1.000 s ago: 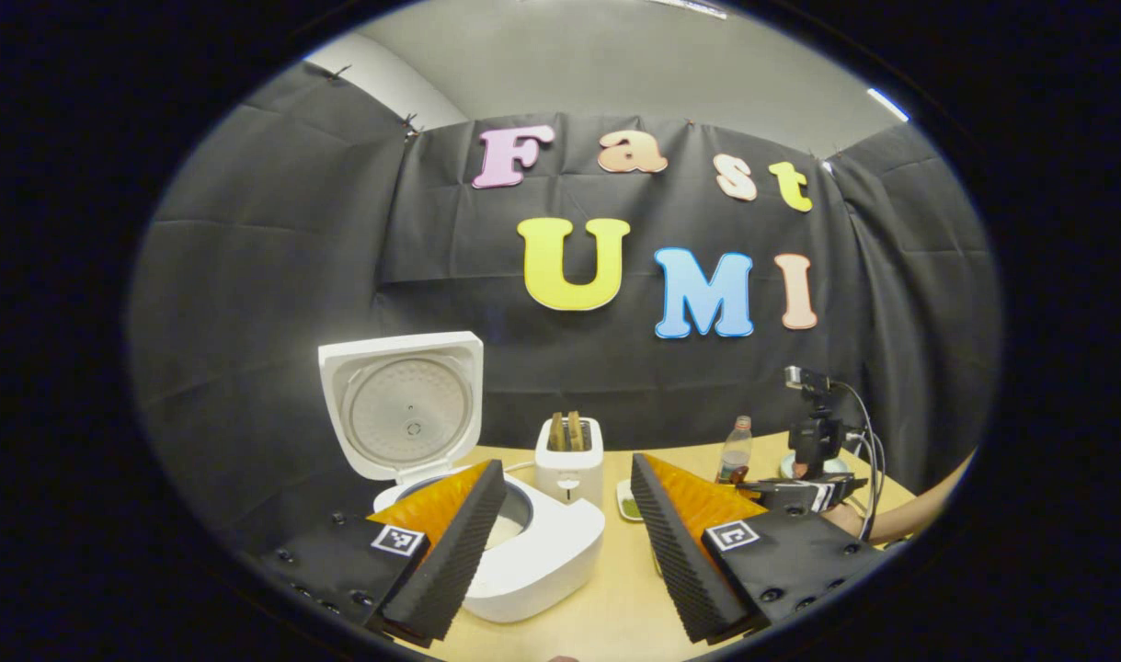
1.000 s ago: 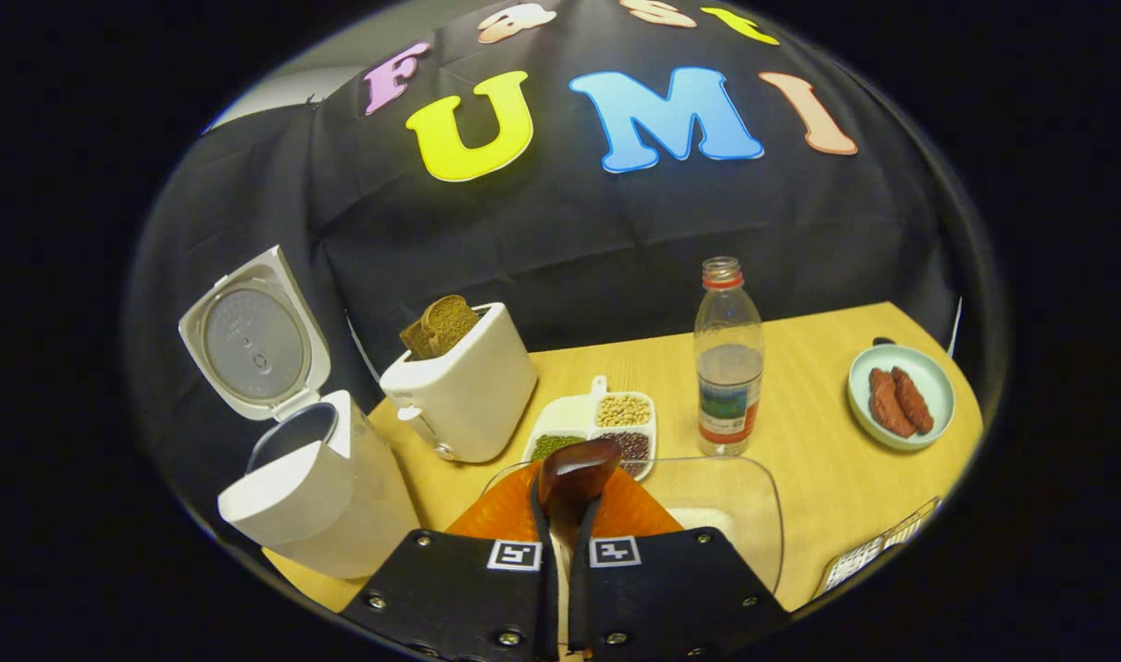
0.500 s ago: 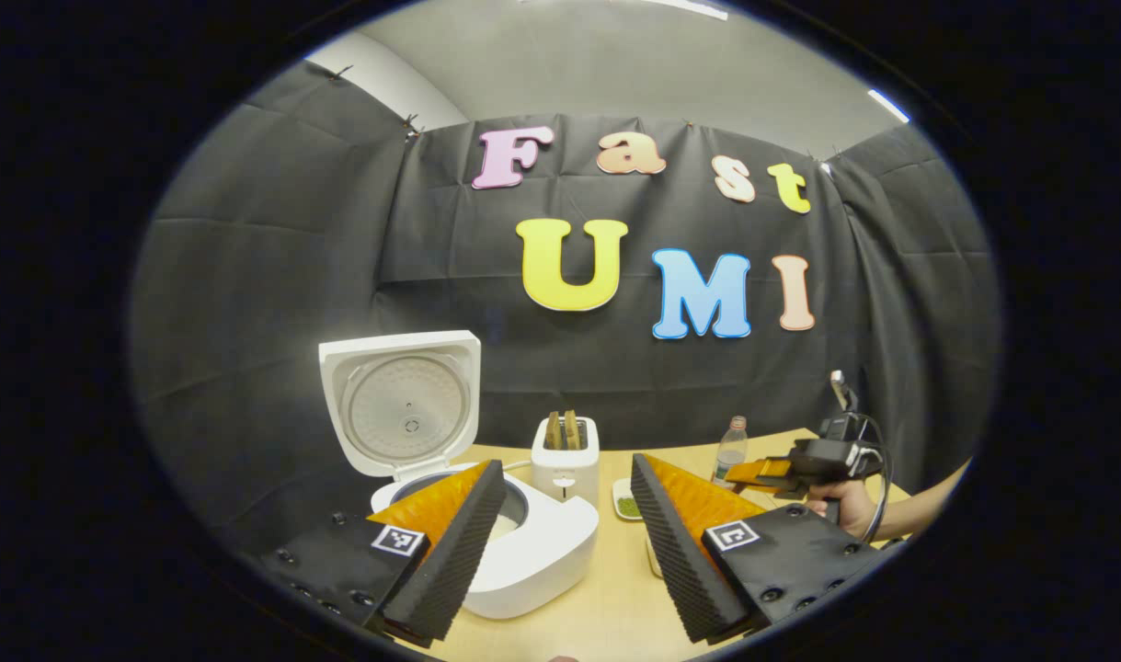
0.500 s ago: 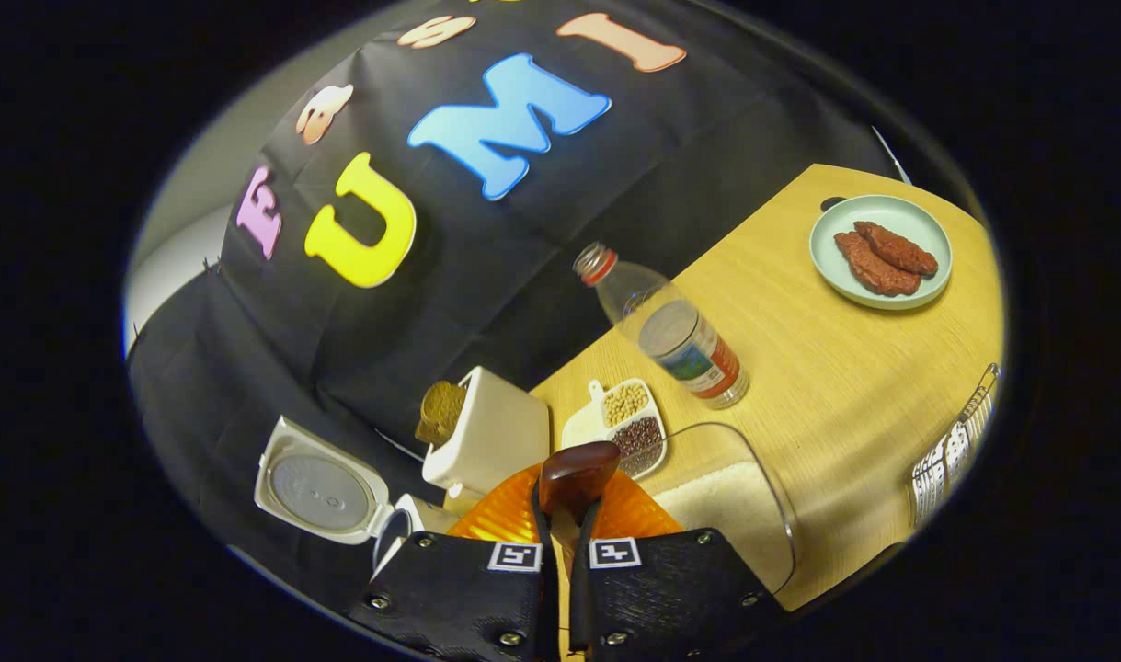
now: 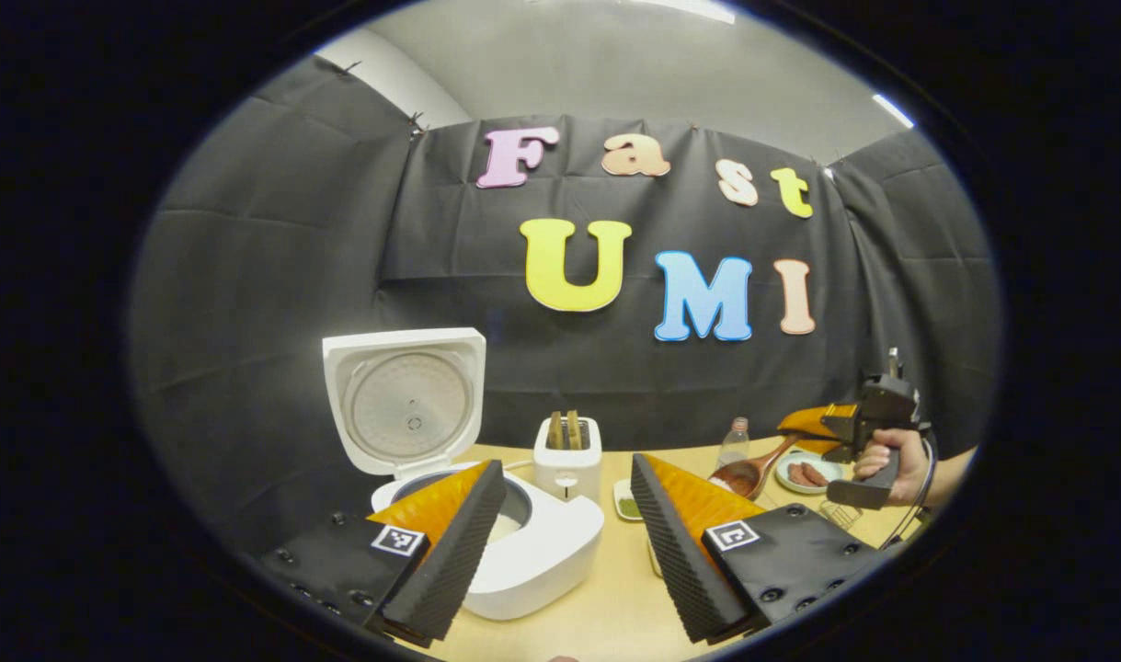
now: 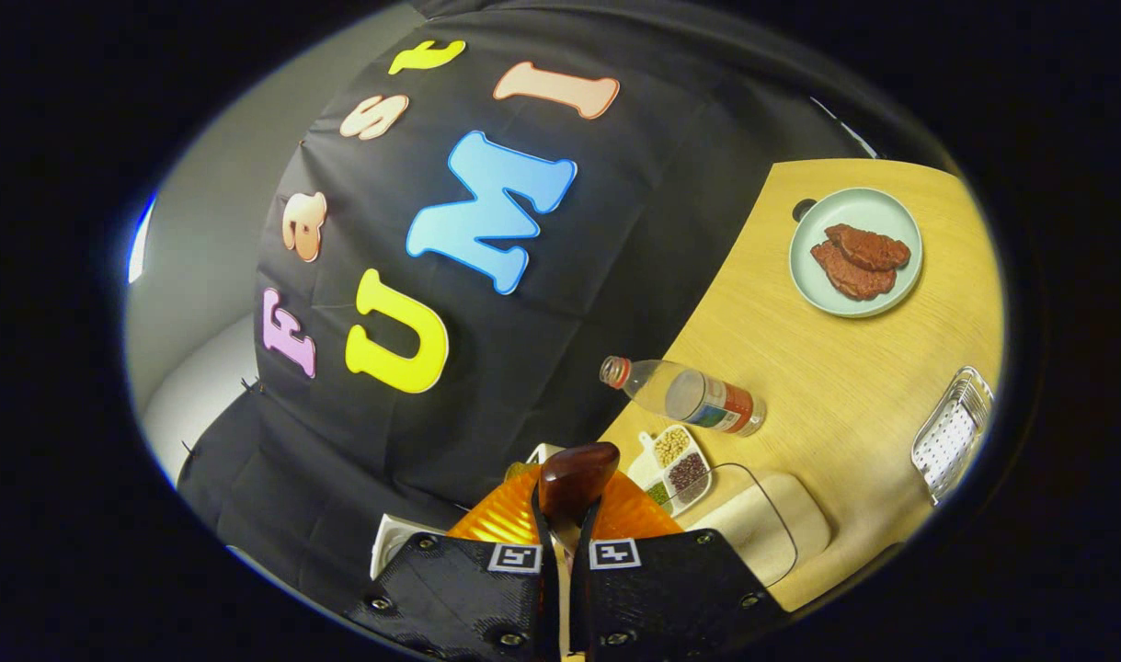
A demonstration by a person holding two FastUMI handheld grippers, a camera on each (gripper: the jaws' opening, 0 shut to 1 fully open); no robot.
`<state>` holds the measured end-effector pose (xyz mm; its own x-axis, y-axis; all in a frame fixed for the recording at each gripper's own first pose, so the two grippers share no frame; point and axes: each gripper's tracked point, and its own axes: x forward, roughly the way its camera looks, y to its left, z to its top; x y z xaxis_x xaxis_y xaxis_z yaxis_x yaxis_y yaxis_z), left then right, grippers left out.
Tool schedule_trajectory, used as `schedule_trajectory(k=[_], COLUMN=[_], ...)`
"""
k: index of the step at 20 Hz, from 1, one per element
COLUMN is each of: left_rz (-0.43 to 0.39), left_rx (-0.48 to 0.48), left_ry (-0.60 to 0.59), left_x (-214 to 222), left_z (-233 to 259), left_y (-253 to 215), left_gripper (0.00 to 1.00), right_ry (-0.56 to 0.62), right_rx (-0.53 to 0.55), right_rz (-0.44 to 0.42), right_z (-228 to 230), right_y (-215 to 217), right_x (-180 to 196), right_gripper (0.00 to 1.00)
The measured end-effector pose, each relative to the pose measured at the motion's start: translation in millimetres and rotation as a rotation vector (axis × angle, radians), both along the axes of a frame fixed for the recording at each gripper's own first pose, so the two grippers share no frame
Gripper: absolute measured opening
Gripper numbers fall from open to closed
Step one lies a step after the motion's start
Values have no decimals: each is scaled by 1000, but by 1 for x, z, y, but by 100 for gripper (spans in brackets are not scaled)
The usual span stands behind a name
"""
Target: Close the left gripper, press the button to open the rice cooker; take a wooden spoon from the chopstick holder with the right hand, scoop a spoonful of rice and pour it into the rice cooker, then put the wooden spoon back into the chopstick holder.
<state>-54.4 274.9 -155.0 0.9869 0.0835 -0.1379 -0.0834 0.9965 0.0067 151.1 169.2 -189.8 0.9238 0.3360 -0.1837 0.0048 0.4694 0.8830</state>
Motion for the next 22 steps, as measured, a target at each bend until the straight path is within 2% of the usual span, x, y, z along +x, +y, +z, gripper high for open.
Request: schedule_trajectory(k=[1,5,6,10,17,18,20,21,22], left_rz=[3,2,-1,0,-15,-10,3,13,21], left_rx=[5,25,24,30,16,19,16,13,7], left_ry=[2,1,-1,-10,-25,-25,-27,-26,-23], left_x=[0,-7,-8,-17,-27,-29,-32,-34,-35], left_z=[-2,-4,-4,-5,-8,-10,-11,-11,-13], left_y=[2,8,9,15,31,36,47,51,56], left_gripper=[96,96,92,95,92,96,92,96,95], right_ry=[-10,-42,-53,-82,-98,-98,-97,-96,-92], right_rx=[18,110,123,159,149,140,126,120,114], right_rz=[3,27,38,92,176,187,213,229,244], right_z=[9,39,45,67,81,80,82,81,80], right_y=[4,24,31,64,131,139,160,171,181], right_x=[-2,-4,-2,-2,10,12,17,20,23], right_gripper=[4,4,4,4,5,5,4,8,5])
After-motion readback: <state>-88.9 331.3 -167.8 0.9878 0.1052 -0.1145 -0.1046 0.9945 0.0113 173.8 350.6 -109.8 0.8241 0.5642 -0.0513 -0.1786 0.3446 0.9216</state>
